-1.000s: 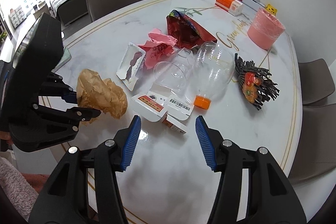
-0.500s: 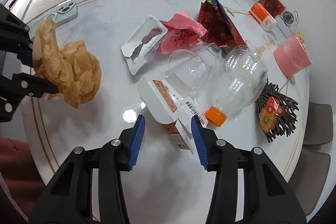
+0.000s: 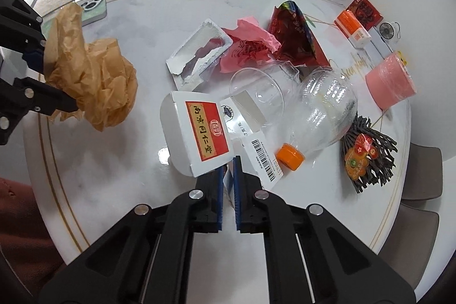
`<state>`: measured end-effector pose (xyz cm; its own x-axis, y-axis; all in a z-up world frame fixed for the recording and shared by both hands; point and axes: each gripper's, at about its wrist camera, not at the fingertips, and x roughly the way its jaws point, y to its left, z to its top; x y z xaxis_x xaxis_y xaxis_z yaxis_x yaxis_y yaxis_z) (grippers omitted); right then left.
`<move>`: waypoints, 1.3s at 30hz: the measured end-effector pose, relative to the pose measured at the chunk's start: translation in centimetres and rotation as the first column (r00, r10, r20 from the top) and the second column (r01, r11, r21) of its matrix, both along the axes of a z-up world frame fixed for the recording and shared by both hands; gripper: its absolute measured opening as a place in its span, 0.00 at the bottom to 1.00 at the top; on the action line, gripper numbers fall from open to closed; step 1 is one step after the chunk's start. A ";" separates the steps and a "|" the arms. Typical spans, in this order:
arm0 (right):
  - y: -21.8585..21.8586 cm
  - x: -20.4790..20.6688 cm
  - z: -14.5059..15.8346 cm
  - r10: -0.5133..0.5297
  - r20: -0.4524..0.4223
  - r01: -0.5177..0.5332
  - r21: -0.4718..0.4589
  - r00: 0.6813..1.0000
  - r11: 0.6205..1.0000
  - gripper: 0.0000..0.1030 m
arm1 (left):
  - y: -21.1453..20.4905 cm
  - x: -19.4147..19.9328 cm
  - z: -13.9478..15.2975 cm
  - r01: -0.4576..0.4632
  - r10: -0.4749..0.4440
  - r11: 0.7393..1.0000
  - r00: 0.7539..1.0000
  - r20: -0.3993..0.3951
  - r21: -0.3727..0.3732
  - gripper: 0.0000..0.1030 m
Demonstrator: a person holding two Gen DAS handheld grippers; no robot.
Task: Collect trash
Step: 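Grasp the crumpled brown paper with the left tool while the right tool grasps the white paper box, then carry the brown paper and white box to the bin and open both tools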
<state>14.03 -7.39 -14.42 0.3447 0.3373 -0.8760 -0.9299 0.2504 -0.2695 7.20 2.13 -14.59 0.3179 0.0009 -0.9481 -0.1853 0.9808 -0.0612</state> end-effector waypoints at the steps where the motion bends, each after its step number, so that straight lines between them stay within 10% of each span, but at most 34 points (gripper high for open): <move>1: -0.2 -0.2 0.6 -0.013 -0.007 0.013 0.011 1.000 1.000 0.05 | 0.1 -0.2 0.2 0.003 -0.003 1.000 1.000 0.005 -0.001 0.20; 10: -2.1 -4.0 5.7 -0.088 -0.070 0.095 0.102 0.994 0.990 0.05 | 1.1 -4.4 2.4 -0.030 0.031 1.000 0.998 0.062 -0.007 0.20; 18: -0.7 -9.7 7.2 0.099 -0.111 -0.082 0.145 0.989 0.986 0.05 | 2.2 -12.5 3.5 -0.262 0.259 0.965 0.963 0.079 0.027 0.20; 33: 8.1 -28.2 4.8 0.583 -0.242 -0.544 0.210 0.776 0.812 0.05 | 5.0 -36.2 -1.3 -0.784 0.787 0.617 0.615 -0.049 0.065 0.21; 39: 14.0 -34.2 -3.5 0.551 -0.284 -0.523 0.175 0.785 0.834 0.05 | 9.0 -40.5 -8.2 -0.808 0.811 0.585 0.584 -0.041 0.066 0.21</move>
<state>-20.14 6.62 -17.92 -0.1978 0.4613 -0.8649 -0.9503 -0.3066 0.0537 -33.32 11.13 -22.78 0.1111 0.2636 -0.9582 -0.9055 0.4241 0.0117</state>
